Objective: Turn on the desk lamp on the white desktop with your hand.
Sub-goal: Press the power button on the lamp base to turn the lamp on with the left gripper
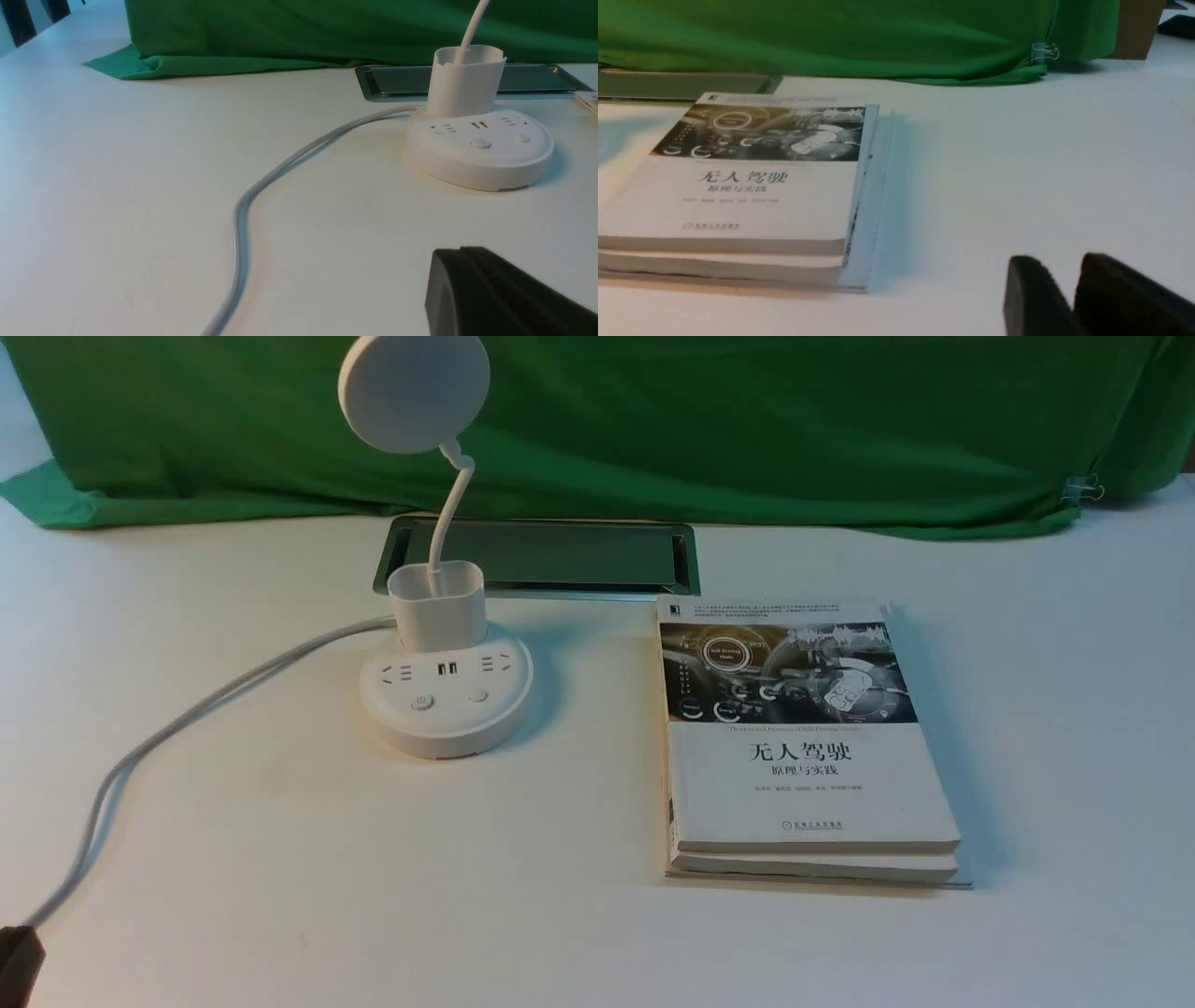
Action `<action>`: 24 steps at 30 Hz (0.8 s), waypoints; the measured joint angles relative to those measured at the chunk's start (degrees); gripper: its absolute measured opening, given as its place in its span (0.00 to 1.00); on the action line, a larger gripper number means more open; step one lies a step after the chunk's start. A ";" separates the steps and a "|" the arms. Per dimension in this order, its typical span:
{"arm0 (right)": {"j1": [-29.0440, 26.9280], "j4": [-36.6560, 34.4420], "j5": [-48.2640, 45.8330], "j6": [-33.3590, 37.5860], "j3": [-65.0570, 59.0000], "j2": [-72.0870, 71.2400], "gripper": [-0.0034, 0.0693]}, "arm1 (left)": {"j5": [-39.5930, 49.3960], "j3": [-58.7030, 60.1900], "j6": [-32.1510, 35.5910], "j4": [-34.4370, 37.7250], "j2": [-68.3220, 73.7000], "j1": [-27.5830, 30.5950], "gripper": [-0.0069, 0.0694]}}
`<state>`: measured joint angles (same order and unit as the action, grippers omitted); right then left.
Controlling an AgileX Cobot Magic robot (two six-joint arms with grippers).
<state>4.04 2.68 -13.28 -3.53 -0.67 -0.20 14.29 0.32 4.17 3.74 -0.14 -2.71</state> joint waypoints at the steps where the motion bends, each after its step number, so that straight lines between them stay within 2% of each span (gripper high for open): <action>1: 0.00 0.00 0.00 0.00 0.00 0.00 0.34 | 0.00 0.00 0.00 0.00 0.00 0.00 0.09; 24: 0.00 0.00 0.00 0.00 0.00 0.00 0.37 | 0.00 0.00 0.01 0.00 0.00 0.00 0.09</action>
<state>4.04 2.68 -13.28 -3.53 -0.67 -0.20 14.29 0.32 4.18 3.74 -0.14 -2.71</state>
